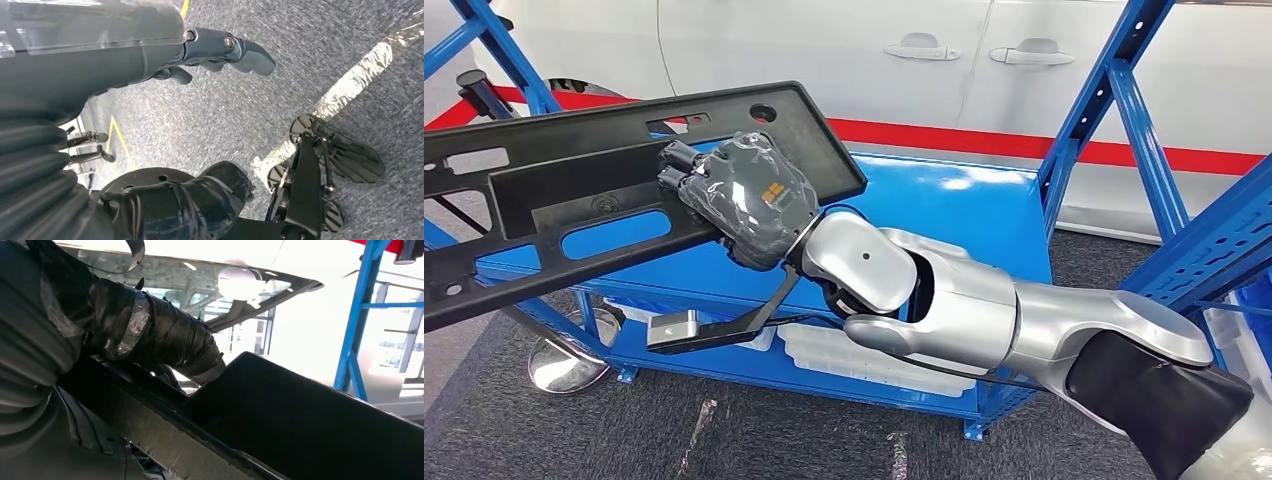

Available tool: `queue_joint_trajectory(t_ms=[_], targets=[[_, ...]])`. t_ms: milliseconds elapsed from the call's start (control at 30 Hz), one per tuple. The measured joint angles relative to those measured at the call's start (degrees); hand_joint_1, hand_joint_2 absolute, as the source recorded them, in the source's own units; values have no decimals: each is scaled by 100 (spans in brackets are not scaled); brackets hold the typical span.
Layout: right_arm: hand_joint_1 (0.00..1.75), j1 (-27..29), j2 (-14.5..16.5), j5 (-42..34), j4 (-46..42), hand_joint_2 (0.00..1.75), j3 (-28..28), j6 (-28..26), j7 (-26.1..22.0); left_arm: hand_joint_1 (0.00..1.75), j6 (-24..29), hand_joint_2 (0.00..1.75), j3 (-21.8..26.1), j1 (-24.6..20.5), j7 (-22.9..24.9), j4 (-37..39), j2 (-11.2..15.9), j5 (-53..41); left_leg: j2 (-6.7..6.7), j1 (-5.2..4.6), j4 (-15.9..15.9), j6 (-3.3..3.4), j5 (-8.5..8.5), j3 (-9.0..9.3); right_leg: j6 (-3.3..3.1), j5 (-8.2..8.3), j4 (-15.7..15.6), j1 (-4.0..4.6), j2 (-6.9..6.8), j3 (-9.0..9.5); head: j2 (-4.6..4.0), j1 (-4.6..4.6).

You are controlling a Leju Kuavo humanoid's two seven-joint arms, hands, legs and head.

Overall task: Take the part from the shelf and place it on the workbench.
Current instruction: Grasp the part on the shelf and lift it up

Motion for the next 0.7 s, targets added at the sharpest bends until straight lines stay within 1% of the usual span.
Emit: queue_joint_trajectory(t_ms=[167,300,367,400,433,467,500,533,567,600,633,667,700], targets=[[175,107,-33,62,-20,175,-23,-26,-24,0,-3,175,0,-3,-5,0,28,-11,0,-10,39,41,-26,-12,32,-5,0,-12,1,6,0,-1],[175,146,-44,80,-20,175,-25,-31,-55,0,3,175,0,-6,-12,0,62,-46,0,-26,52,93,-38,-22,96,3,-35,-27,0,23,1,-2],[175,159,-44,85,-25,175,-32,-46,-62,0,4,175,-1,-10,-28,0,75,-56,10,20,-94,140,21,72,138,-21,-58,-10,1,54,1,5],[175,167,-46,82,-27,175,-39,-66,-72,0,4,175,-1,-13,-43,0,79,-57,18,45,-179,161,54,132,155,-83,15,-4,1,40,0,16],[175,180,-49,56,-31,175,-49,-100,-90,0,-4,175,-1,-16,-77,0,82,-55,25,72,-255,178,82,187,174,-213,240,-2,0,-51,-1,28],[175,198,-52,13,-32,175,-60,-144,-117,0,-18,175,-1,-19,-115,0,85,-49,28,73,-282,184,88,211,190,-365,550,-11,0,-190,-1,37],[175,235,-57,-40,-33,175,-67,-188,-149,0,-40,175,-1,-20,-158,0,87,-41,27,78,-285,185,84,218,214,-517,938,-32,-1,-391,-1,41],[175,282,-63,-93,-34,175,-72,-223,-180,0,-65,175,0,-21,-198,0,88,-33,24,85,-281,181,76,221,241,-610,1267,-52,-2,-579,-1,42],[175,329,-73,-125,-34,175,-74,-242,-202,0,-85,175,-1,-19,-216,0,88,-29,19,96,-269,168,61,224,267,-587,1389,-74,-4,-675,0,42],[175,368,-84,-138,-34,175,-74,-251,-214,0,-101,175,-1,-17,-227,0,87,-28,11,111,-249,148,39,228,294,-478,1342,-98,-5,-688,0,42],[175,383,-93,-139,-34,175,-76,-251,-220,0,-111,175,-2,-16,-224,0,86,-28,3,134,-213,115,6,233,318,-260,1029,-124,-7,-567,0,44],[175,389,-101,-133,-34,175,-80,-249,-221,0,-121,175,-2,-15,-214,0,84,-32,-4,160,-166,74,-37,236,342,-71,646,-146,-7,-403,1,42],[175,388,-107,-123,-36,175,-89,-247,-221,0,-129,175,-2,-17,-204,0,83,-38,-9,170,-114,26,-80,224,353,51,330,-149,1,-251,0,49]])
